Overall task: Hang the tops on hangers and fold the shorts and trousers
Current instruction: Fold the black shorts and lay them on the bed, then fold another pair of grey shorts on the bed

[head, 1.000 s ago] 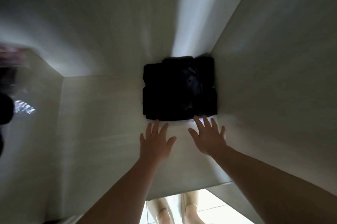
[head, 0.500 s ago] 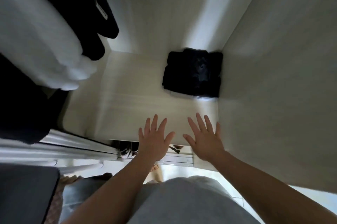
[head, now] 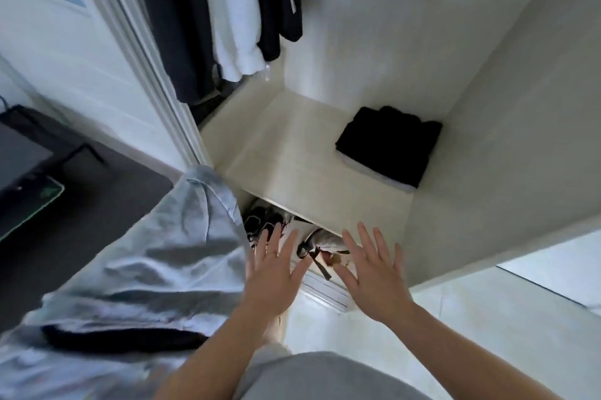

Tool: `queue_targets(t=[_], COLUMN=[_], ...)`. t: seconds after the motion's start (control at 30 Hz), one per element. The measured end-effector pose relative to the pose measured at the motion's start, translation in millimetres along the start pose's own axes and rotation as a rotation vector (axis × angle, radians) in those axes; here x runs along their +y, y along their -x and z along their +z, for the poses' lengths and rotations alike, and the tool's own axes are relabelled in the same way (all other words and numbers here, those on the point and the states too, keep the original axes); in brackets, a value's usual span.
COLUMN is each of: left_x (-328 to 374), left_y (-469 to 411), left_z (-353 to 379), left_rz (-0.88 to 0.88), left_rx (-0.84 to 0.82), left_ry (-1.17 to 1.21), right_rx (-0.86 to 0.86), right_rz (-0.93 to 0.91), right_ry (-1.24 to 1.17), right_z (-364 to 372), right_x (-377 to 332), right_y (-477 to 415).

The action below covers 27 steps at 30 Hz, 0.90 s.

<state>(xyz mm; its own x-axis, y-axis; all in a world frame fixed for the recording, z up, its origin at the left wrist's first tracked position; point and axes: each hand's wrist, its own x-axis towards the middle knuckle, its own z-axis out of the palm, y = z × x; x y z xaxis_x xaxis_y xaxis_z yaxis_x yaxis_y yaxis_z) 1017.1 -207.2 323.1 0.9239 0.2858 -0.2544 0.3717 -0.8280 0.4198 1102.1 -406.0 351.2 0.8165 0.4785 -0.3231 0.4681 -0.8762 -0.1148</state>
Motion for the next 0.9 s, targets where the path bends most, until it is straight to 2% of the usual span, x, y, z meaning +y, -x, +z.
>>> queue_targets(t=[0.13, 0.33, 0.63, 0.9], left_x=[0, -17, -48, -48], left_y=[84, 209, 387, 587], left_z=[21, 29, 56, 103], left_rz=[-0.156, -0.428, -0.824, -1.192], left_rx=[0.05, 0.096, 0.285, 0.48], left_ry=[0.098, 0.115, 0.211, 0.315], right_rx=[-0.003, -0.078, -0.201, -0.264], right_rz=[-0.134, -0.352, -0.809, -1.212], right_ry=[0.071, 0.099, 0.08, 0.171], right_z=[12, 31, 61, 120], right_x=[0, -34, -145, -240], right_y=[51, 118, 199, 349])
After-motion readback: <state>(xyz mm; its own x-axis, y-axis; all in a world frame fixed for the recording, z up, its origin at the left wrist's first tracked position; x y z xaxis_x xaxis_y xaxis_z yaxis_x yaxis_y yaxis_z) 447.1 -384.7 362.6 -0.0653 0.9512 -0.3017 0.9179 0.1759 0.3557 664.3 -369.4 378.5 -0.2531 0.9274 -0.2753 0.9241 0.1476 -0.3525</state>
